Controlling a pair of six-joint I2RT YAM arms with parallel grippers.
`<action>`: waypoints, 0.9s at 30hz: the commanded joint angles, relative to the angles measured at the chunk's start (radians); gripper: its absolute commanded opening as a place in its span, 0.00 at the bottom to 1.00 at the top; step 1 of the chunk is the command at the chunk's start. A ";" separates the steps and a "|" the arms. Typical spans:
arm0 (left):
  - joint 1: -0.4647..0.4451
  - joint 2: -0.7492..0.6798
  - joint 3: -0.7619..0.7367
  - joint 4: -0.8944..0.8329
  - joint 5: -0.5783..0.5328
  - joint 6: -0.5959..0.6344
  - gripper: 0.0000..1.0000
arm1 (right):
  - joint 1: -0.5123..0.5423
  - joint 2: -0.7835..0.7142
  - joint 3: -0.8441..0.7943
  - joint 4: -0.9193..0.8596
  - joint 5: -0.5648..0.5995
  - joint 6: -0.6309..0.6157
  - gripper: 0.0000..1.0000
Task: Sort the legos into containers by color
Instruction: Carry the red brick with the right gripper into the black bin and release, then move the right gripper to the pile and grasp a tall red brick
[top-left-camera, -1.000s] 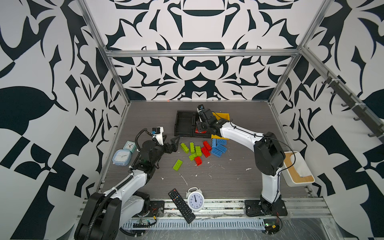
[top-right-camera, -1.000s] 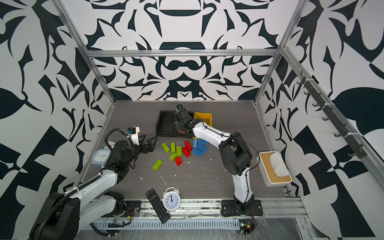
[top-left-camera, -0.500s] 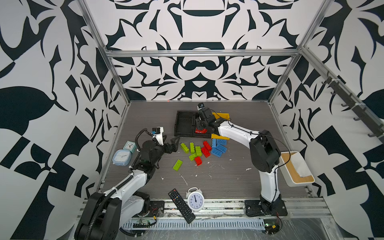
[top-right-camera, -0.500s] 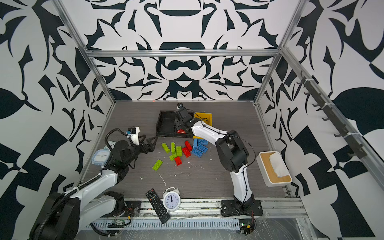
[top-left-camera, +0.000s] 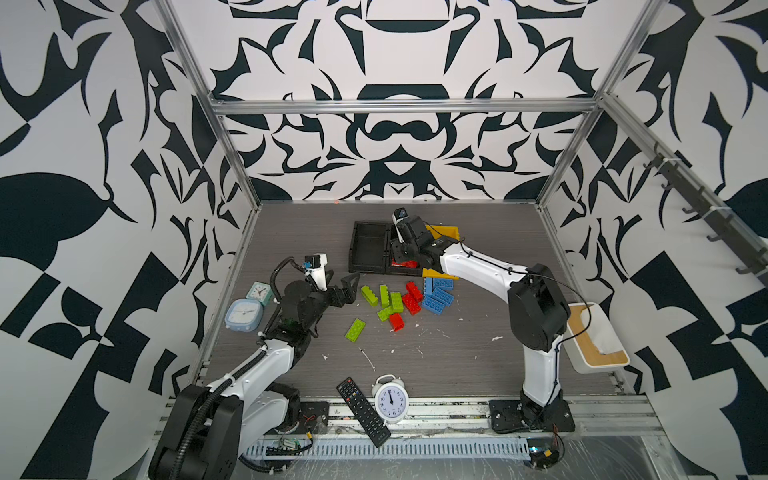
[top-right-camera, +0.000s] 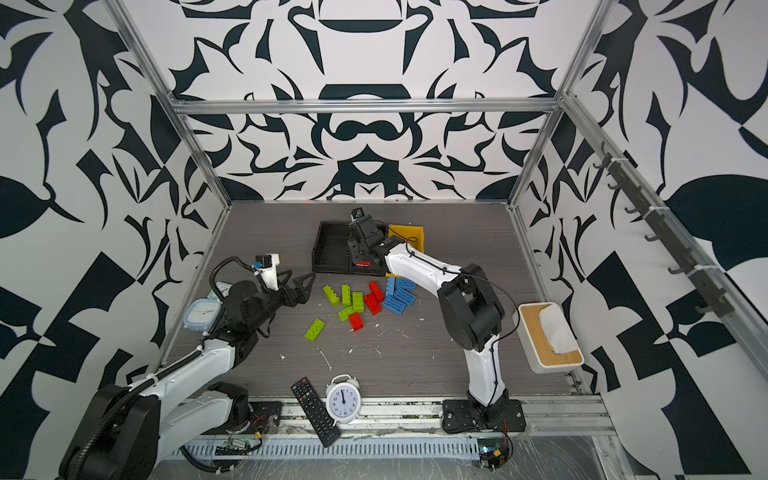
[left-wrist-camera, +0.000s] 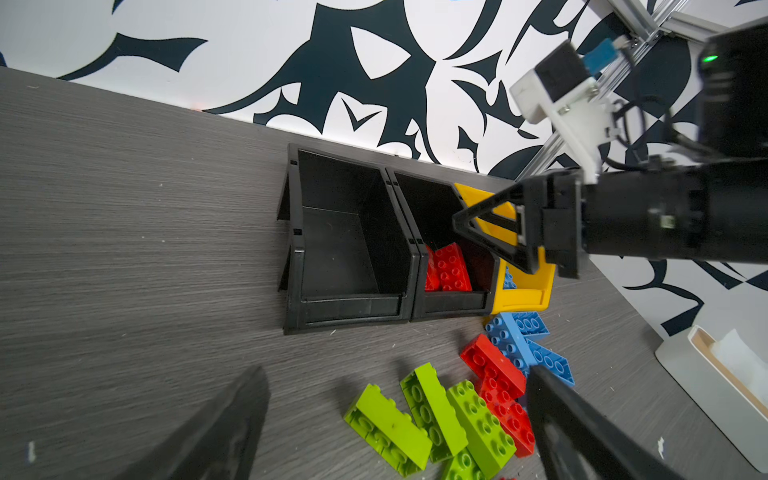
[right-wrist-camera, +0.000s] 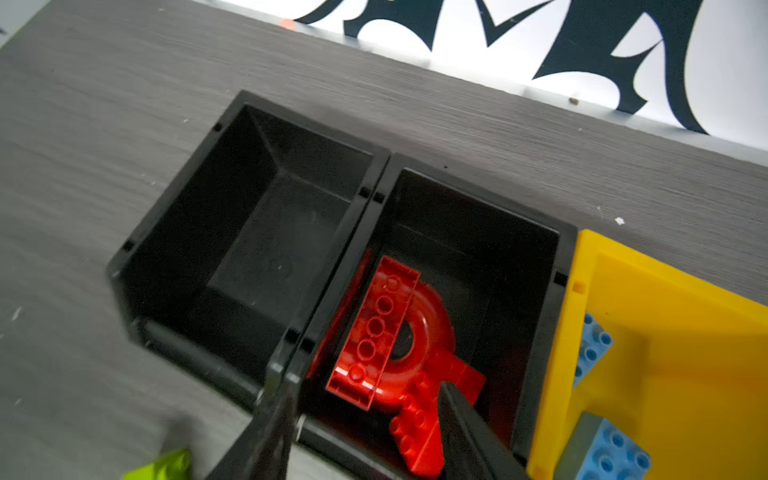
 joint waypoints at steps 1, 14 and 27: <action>-0.003 -0.012 -0.004 0.018 0.011 -0.009 0.99 | 0.052 -0.117 -0.043 -0.110 -0.100 -0.036 0.58; -0.002 -0.010 -0.005 0.018 0.004 -0.013 0.99 | 0.201 -0.293 -0.254 -0.307 -0.078 0.149 0.60; -0.002 -0.025 -0.013 0.017 -0.008 -0.020 0.99 | 0.250 -0.247 -0.280 -0.310 -0.093 0.165 0.60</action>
